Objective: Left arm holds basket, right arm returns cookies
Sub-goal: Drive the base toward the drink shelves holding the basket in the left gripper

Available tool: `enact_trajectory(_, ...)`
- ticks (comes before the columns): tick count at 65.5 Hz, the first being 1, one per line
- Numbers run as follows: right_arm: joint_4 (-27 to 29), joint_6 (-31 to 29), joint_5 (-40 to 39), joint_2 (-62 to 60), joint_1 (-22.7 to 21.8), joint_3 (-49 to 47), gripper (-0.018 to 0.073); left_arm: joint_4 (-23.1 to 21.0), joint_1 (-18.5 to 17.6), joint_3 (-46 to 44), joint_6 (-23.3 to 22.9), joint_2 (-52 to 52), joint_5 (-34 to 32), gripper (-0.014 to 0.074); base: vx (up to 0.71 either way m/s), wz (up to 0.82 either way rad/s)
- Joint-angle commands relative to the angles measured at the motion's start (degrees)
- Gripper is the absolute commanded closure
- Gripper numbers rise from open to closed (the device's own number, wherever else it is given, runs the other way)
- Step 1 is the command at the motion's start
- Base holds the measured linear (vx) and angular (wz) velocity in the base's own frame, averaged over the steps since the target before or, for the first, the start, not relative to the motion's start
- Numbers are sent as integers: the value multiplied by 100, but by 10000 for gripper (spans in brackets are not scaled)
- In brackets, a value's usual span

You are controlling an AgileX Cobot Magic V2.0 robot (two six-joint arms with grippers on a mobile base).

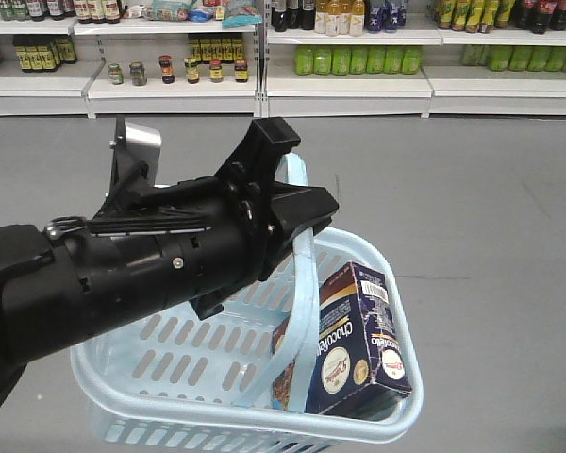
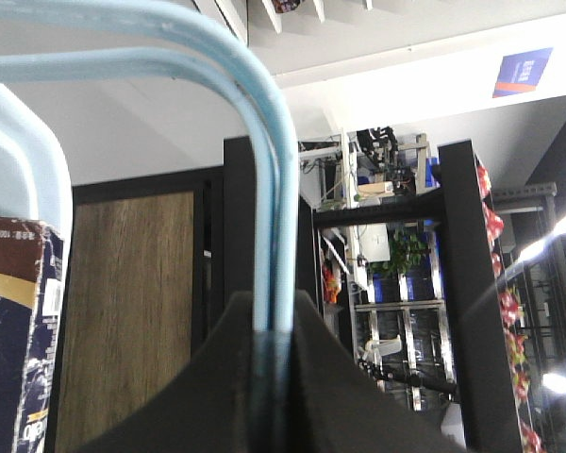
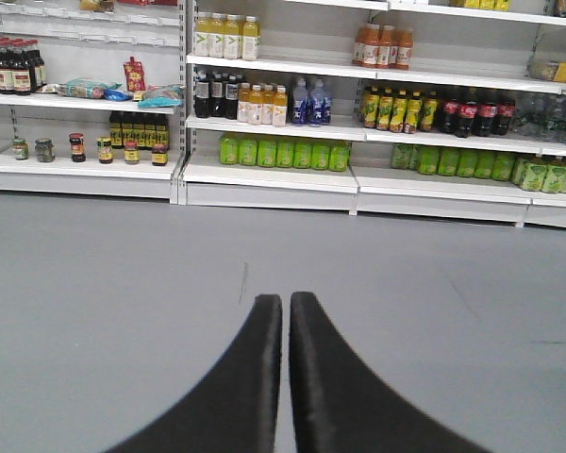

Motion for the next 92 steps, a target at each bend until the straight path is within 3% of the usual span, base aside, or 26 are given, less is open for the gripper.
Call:
enact_trajectory(1, -18, -31, -401, -72, -40, 100, 565, -193, -37, -208, 10, -222, 133, 599, 53, 4)
enact_trajectory(92, -18, -31, -401, -72, -40, 100, 565, -193, -37, -208, 10, -222, 112, 599, 53, -2)
